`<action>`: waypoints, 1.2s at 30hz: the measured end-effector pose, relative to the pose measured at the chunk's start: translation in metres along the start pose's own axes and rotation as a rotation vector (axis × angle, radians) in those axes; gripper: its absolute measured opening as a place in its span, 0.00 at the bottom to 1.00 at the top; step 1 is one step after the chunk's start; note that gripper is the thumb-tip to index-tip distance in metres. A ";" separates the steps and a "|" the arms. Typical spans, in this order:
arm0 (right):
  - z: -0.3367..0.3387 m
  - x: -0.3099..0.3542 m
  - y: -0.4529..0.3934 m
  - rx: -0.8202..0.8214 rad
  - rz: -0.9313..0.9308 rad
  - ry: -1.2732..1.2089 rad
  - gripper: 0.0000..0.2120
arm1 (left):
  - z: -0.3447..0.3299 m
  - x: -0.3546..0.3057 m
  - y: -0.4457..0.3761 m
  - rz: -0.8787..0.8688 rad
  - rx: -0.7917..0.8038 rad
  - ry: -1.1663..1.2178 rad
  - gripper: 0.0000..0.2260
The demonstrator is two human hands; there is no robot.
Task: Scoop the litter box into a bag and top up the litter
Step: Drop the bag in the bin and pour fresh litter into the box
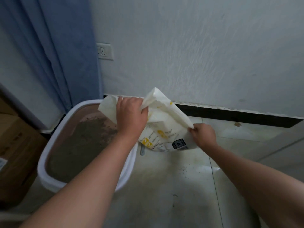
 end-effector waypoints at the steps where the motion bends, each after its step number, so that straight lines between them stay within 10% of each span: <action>1: 0.010 0.006 0.002 -0.029 0.010 -0.022 0.10 | 0.004 0.009 -0.002 0.042 -0.003 0.005 0.06; 12: 0.074 0.046 0.029 -0.164 0.018 -0.019 0.15 | 0.006 0.087 0.016 0.304 0.275 0.196 0.10; 36: 0.124 0.151 0.039 -0.294 0.576 0.154 0.09 | 0.033 0.149 0.036 0.569 0.320 0.253 0.19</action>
Point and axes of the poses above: each hand's wrist, its own y-axis away from the middle knuckle, its own z-axis out of the back of the hand, x = y × z, the point moved 9 cm from there along -y, towards the middle knuckle, and after that the axes turned 4 degrees about x, right-handed, at the moved point
